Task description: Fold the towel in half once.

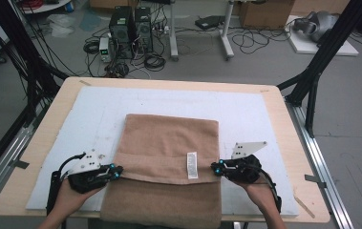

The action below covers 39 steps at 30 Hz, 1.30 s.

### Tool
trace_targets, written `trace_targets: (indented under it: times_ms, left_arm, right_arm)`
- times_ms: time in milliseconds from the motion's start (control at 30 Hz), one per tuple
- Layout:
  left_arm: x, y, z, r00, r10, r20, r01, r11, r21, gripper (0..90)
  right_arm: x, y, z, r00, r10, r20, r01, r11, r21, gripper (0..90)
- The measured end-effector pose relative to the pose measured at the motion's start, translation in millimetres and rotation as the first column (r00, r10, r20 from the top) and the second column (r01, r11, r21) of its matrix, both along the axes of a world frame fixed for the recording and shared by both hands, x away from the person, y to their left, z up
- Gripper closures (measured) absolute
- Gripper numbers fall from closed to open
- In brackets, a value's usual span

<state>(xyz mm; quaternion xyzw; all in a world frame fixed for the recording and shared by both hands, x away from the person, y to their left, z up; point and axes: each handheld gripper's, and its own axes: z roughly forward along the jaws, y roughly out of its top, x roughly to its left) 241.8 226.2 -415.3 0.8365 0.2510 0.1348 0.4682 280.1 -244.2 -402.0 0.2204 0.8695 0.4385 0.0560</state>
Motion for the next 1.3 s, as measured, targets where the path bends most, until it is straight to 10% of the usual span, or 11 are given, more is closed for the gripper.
trace_targets:
  times_ms: [267, 667, 833, 967, 1100, 1300]
  left_arm:
    - [1.4, 0.4, 12.1, 0.9995, -0.02, 0.024, 0.021, 0.9994, -0.028, 64.4]
    - [66.4, -12.6, 7.2, 0.9929, 0.101, 0.064, -0.101, 0.9949, -0.003, 48.3]
    - [90.0, -13.6, -1.6, 0.9855, 0.169, 0.02, -0.168, 0.9854, -0.028, 42.3]
    - [111.2, -8.1, -21.1, 0.9688, 0.238, -0.068, -0.237, 0.971, 0.034, 40.1]
    - [116.5, -6.2, -27.7, 0.9569, 0.283, -0.066, -0.279, 0.9585, 0.057, 41.1]
    - [120.7, -7.0, -35.4, 0.9576, 0.268, -0.106, -0.263, 0.9631, 0.057, 48.4]
  right_arm:
    - [-0.9, -6.6, 6.1, 0.9994, -0.029, 0.018, 0.027, 0.9975, 0.066, 65.2]
    - [61.1, -4.8, 5.3, 0.9852, -0.169, 0.028, 0.169, 0.9856, 0.0, 40.6]
    - [78.8, 0.0, 1.1, 0.9772, -0.209, 0.034, 0.211, 0.9758, -0.056, 32.6]
    - [88.0, 0.6, -9.7, 0.9672, -0.253, 0.026, 0.254, 0.9631, -0.09, 30.8]
    - [92.1, 2.0, -21.7, 0.9643, -0.264, 0.015, 0.264, 0.9572, -0.119, 32.2]
    - [100.2, 3.1, -34.6, 0.966, -0.258, -0.011, 0.254, 0.9569, -0.14, 40.7]
